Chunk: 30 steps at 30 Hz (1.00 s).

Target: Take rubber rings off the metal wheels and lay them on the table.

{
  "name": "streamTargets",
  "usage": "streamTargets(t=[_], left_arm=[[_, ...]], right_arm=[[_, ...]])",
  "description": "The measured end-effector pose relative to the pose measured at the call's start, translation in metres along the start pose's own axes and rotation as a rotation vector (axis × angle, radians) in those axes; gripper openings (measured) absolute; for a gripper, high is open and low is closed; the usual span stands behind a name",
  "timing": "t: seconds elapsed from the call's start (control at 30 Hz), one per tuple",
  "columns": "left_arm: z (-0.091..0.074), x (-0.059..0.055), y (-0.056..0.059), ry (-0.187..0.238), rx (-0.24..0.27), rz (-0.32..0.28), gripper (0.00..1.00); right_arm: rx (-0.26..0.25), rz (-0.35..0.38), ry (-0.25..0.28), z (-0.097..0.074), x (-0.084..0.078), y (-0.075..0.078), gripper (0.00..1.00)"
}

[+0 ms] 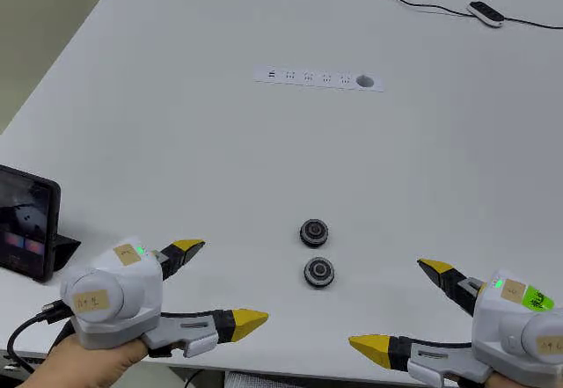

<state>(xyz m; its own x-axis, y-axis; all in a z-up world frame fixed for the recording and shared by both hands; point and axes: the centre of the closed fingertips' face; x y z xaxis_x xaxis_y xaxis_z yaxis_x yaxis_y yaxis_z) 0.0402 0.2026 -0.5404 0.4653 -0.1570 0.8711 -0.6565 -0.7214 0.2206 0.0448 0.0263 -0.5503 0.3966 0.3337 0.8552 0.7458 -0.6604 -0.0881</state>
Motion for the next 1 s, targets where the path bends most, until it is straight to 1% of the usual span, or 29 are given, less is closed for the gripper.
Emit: streamTargets(t=[0.13, 0.5, 0.87, 1.0], left_arm=[[0.0, -0.001, -0.002, 0.0, 0.002, 0.001, 0.85], [0.005, -0.002, 0.002, -0.009, -0.013, 0.008, 0.82], [0.012, 0.002, 0.005, -0.014, -0.036, 0.025, 0.73], [0.016, 0.003, 0.006, -0.019, -0.046, 0.031, 0.72]], right_arm=[[0.001, 0.0, -0.001, 0.0, 0.0, 0.0, 0.96], [0.01, 0.006, -0.01, 0.004, -0.003, -0.005, 0.95], [0.018, 0.015, -0.01, 0.009, -0.003, -0.01, 0.94], [0.018, 0.017, -0.015, 0.011, -0.005, -0.011, 0.93]])
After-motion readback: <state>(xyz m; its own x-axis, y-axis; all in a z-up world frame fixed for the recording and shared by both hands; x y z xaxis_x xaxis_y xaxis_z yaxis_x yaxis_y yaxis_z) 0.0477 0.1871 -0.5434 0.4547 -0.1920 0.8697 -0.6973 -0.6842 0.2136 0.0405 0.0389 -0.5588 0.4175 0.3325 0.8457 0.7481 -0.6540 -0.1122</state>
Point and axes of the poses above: the centre of the closed fingertips' face, and the gripper's own axes: z roughly forward along the fingers, y roughly to its right, x roughly out of its top, and after that the axes turned 3 degrees about -x, right-handed
